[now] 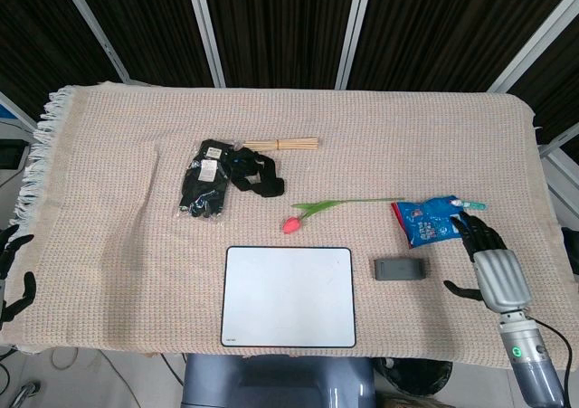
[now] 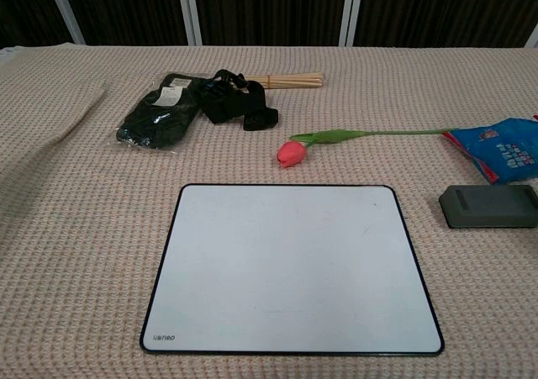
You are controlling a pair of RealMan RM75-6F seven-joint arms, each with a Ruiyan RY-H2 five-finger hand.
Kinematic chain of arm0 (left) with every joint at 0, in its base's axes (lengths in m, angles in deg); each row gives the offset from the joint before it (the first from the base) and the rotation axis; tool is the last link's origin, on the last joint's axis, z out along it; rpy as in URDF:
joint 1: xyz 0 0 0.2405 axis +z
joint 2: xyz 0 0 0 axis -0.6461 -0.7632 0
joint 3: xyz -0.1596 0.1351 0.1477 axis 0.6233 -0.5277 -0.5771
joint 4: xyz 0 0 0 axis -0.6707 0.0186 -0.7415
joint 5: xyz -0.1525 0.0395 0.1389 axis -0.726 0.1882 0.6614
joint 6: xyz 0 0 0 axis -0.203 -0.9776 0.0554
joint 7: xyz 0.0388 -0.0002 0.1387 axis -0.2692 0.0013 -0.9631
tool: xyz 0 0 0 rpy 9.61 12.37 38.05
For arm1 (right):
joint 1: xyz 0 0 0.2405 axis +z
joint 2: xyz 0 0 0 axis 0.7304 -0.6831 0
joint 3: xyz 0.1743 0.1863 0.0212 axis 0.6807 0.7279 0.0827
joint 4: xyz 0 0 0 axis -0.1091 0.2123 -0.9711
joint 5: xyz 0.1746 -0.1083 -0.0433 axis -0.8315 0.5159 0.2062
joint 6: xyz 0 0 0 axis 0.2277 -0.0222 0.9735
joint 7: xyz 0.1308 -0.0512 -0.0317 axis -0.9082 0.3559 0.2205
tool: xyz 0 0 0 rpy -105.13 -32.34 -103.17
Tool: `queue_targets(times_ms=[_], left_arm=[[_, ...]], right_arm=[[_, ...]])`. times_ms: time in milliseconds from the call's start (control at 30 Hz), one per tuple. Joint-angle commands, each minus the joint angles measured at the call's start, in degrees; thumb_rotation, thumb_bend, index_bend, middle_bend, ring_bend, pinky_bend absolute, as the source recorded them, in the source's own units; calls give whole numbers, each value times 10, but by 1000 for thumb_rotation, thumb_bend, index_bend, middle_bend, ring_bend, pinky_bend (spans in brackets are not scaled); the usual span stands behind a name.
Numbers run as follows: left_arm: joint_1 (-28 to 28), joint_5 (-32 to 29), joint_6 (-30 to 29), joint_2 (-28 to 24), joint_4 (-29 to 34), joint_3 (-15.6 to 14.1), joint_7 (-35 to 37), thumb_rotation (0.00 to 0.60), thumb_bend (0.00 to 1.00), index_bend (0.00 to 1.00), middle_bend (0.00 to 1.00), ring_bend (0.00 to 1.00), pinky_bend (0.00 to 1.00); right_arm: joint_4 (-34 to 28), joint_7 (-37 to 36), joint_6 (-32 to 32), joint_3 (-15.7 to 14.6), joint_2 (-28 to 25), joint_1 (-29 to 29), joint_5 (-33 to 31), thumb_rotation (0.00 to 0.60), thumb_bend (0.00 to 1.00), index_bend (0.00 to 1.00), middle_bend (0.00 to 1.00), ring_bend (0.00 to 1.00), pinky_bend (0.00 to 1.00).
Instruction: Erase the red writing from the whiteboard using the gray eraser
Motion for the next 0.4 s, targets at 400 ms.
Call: queue_targets(times_ms=[400], left_arm=[[0, -1, -2, 0, -1, 1, -2, 600, 558, 170, 47, 26, 102]], right_arm=[[42, 30, -87, -5, 22, -63, 26, 600, 35, 0, 17, 58, 153]])
